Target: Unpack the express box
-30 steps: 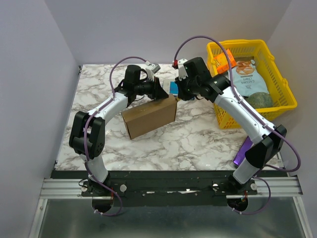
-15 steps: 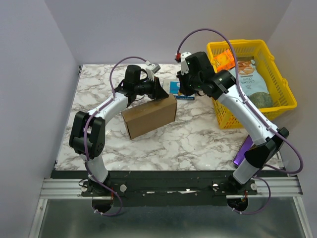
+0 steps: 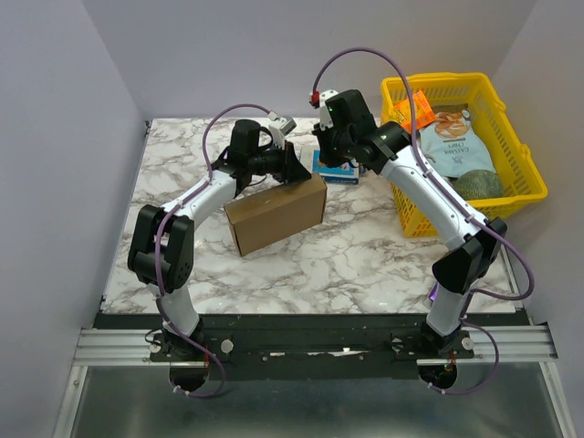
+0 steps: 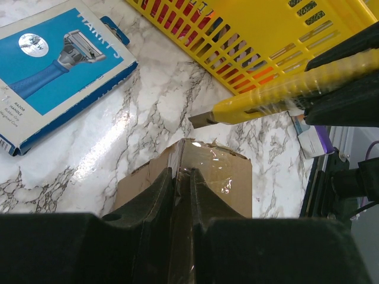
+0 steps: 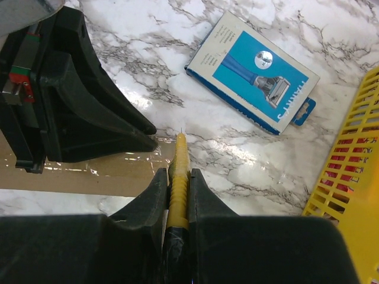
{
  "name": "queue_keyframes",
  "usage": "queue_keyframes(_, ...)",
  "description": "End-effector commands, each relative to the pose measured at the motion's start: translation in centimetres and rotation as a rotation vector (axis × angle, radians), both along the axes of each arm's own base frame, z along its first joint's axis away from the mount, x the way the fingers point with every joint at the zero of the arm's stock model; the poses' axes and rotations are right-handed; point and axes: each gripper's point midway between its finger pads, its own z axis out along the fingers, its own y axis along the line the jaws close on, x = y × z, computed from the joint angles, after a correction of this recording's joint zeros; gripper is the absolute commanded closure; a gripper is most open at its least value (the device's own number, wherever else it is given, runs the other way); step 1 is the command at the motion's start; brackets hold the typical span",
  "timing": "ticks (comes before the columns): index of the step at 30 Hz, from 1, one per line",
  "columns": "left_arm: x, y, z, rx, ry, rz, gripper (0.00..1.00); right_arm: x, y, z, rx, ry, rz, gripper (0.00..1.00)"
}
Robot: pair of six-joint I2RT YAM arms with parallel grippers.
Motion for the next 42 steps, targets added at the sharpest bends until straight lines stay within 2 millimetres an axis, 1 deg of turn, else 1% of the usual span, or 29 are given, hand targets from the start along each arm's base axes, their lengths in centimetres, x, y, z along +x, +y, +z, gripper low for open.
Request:
queue_keyframes(1,-2.7,1.8,-9.6,0.202,0.249,0.050,1.00,-0.3,0.4,0.6,0.014,-0.002,0.016,1.00)
queue_keyframes(2,-2.7,1.8,-9.6,0.202,0.249,0.050,1.00,-0.5,0.4,0.1,0.006,0.011,0.018,1.00)
queue_keyframes(4,-2.7,1.8,-9.7,0.203,0.255,0.050,1.00,-0.7,0.4,-0.1,0.009,0.019,0.022,1.00)
queue_keyframes(5,-2.7,1.8,-9.8,0.203,0.256,0.050,1.00,-0.8,0.3,-0.5,0.004,0.030,0.024,1.00)
queue_keyframes(13,-2.6,1.8,-10.0,0.206,0.258,0.050,1.00,-1.5,0.6,-1.1,0.010,0.066,0.042,1.00)
queue_keyframes(18,-2.5,1.7,-10.0,0.206,0.258,0.050,1.00,-1.5,0.3,-1.7,-0.010,0.073,0.032,1.00)
queue_keyframes(29,-2.7,1.8,-10.5,0.212,0.269,0.049,1.00,-0.7,-0.3,-0.8,-0.025,0.024,0.002,1.00)
queue_keyframes(32,-2.6,1.8,-10.4,0.214,0.266,0.051,1.00,-0.5,-0.6,-0.8,-0.036,0.014,-0.007,1.00)
queue_keyframes(38,-2.5,1.8,-10.5,0.215,0.264,0.049,1.00,-0.6,-0.6,-1.2,-0.040,0.025,-0.006,1.00)
queue_keyframes(39,-2.6,1.8,-10.6,0.216,0.267,0.049,1.00,-0.6,-0.6,-1.1,-0.037,0.023,-0.007,1.00)
queue_keyframes(41,-2.6,1.8,-10.6,0.215,0.269,0.048,1.00,-0.4,-0.6,-0.1,-0.019,0.001,-0.020,1.00)
queue_keyframes(42,-2.6,1.8,-10.6,0.216,0.268,0.050,1.00,-0.4,-0.5,0.7,-0.002,-0.017,-0.018,1.00)
